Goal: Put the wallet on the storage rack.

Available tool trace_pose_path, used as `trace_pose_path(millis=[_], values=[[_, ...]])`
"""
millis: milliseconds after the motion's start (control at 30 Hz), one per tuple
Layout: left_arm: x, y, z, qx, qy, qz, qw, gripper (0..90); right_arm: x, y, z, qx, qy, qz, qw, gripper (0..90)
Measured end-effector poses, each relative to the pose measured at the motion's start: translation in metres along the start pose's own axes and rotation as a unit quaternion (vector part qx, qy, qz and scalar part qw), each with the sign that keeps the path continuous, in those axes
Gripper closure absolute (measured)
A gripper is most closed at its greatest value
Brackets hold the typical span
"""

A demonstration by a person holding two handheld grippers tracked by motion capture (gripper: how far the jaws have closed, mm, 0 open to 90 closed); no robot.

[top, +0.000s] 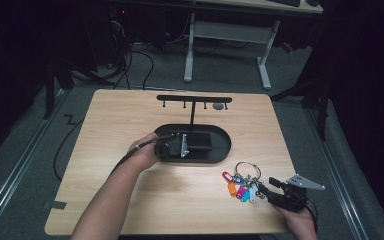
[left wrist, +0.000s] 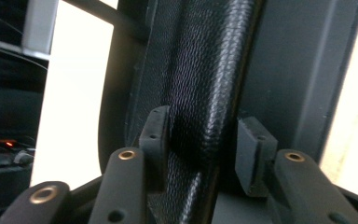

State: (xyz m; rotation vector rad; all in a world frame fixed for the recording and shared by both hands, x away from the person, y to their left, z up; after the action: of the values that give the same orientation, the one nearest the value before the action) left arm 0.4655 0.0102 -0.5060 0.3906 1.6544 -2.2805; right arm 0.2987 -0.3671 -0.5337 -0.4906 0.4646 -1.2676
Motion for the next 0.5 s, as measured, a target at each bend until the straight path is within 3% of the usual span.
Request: trace_pose_path(millis=[167,267,400,500], values=[[0.003,-0.004,-0.005,-0.004,-0.016,-0.01,0.9998,56.8,-0.001,0.0,0.001,0.0,-0.001,-0.001,1.0,38.5],[0.003,-0.012,-0.007,0.013,-0.03,-0.008,0.9994,57.0,-0.001,0.0,0.001,0.001,-0.004,-0.001,1.0,38.5],[0.005,-0.028,-0.009,0.049,-0.072,-0.011,0.9961,54.2,0.0,0.0,0.002,0.002,-0.002,-0.002,1.0,38.5],[0.013,-0.04,-0.013,0.083,-0.093,-0.012,0.992,53.2,0.0,0.0,0.002,0.002,-0.002,-0.003,1.0,38.5]])
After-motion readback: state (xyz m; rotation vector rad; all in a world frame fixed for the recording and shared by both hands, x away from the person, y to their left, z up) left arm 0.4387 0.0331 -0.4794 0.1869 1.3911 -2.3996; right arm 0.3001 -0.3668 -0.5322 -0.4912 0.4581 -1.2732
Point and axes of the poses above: each handheld gripper's, and its own axes: y roughly forward along the jaws, z roughly out of its top, x roughly to its right, the point moved 2 cm from there along y, roughly forward along the jaws, and after that the axes turned 13 degrees about -z, right-handed, at the moved point
